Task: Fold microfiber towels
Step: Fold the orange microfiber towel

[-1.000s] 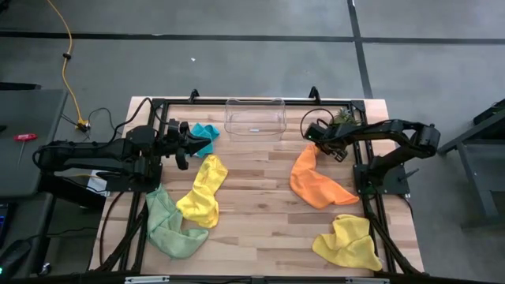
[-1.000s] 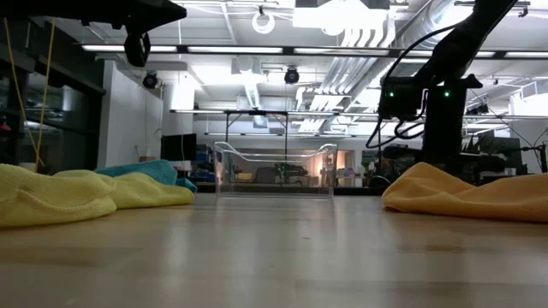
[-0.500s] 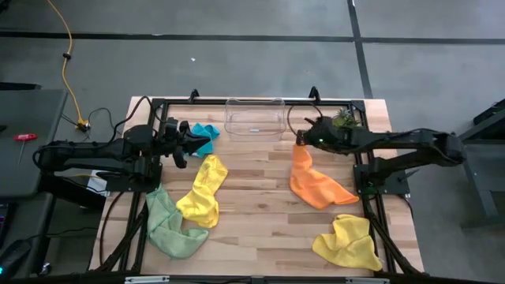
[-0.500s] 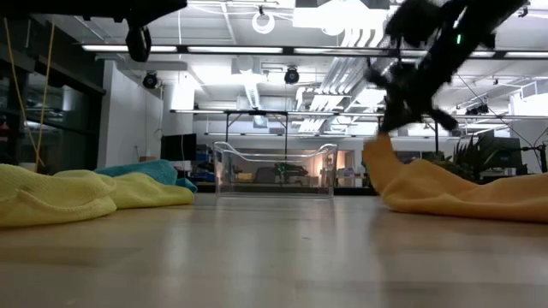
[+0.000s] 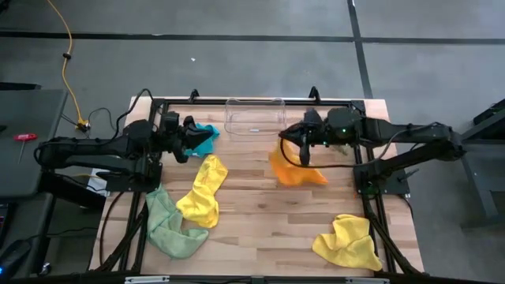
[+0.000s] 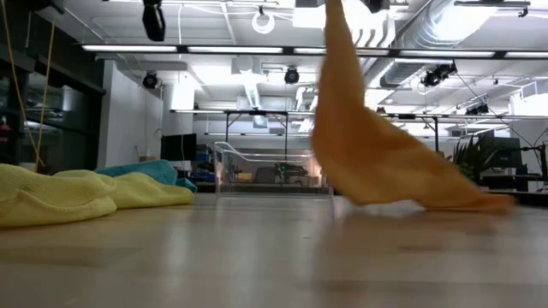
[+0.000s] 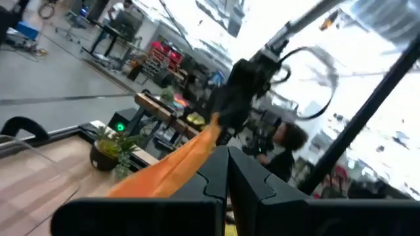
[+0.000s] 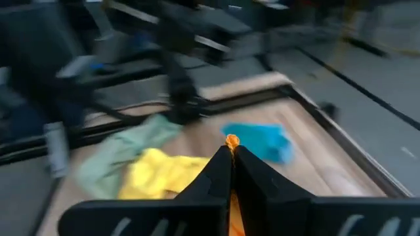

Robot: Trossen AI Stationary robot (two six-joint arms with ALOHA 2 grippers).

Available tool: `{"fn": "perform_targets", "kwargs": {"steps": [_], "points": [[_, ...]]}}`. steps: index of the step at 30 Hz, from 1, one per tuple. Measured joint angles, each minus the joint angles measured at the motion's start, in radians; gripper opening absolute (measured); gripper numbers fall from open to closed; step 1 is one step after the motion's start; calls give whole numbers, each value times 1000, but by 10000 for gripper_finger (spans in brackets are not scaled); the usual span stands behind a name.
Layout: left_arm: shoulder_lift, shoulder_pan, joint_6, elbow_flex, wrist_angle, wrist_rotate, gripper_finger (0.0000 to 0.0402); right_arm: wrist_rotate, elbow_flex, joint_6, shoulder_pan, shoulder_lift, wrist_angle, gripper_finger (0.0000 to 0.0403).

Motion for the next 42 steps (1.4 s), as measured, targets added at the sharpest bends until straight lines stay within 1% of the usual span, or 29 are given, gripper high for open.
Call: {"fn": "perform_targets", "kwargs": {"steps": [3, 5, 7, 10, 12, 15, 18, 21, 24, 28, 31, 35, 39, 42], "points": [[73, 0, 37, 53, -13, 43, 0, -161, 63, -24, 0, 41, 1, 0], [118, 0, 51, 76, -25, 70, 0, -263, 78, -24, 0, 56, 0, 0], [160, 0, 54, 88, -25, 100, 0, -315, 77, -8, 8, 66, -2, 0], [218, -2, 52, 90, -28, 139, 0, -318, 49, 34, 34, 77, -38, 0], [255, -2, 41, 90, -39, 170, 0, -310, 32, 35, 63, 94, -101, 0], [311, -2, 19, 90, -71, 198, 0, -282, 13, 27, 108, 137, -197, 0], [368, -2, 19, 90, -74, 248, 0, -239, -11, -10, 151, 194, -257, 0], [420, -3, 19, 90, -74, 302, 0, -200, -29, -57, 187, 258, -283, 0], [477, -17, 24, 90, -87, 335, 0, -165, -34, -81, 209, 321, -318, 0], [567, -49, 97, 90, -149, 333, 6, -162, -34, -84, 223, 381, -323, 0], [647, -58, 105, 90, -199, 332, 28, -166, -34, -83, 233, 402, -331, 0], [744, -33, 52, 90, -254, 318, 84, -168, -34, -73, 234, 403, -331, 0], [796, 3, -15, 90, -265, 241, 149, -163, -34, -48, 233, 398, -330, 0], [807, 36, -56, 90, -257, 203, 190, -156, -34, -44, 233, 398, -330, 0]]}}
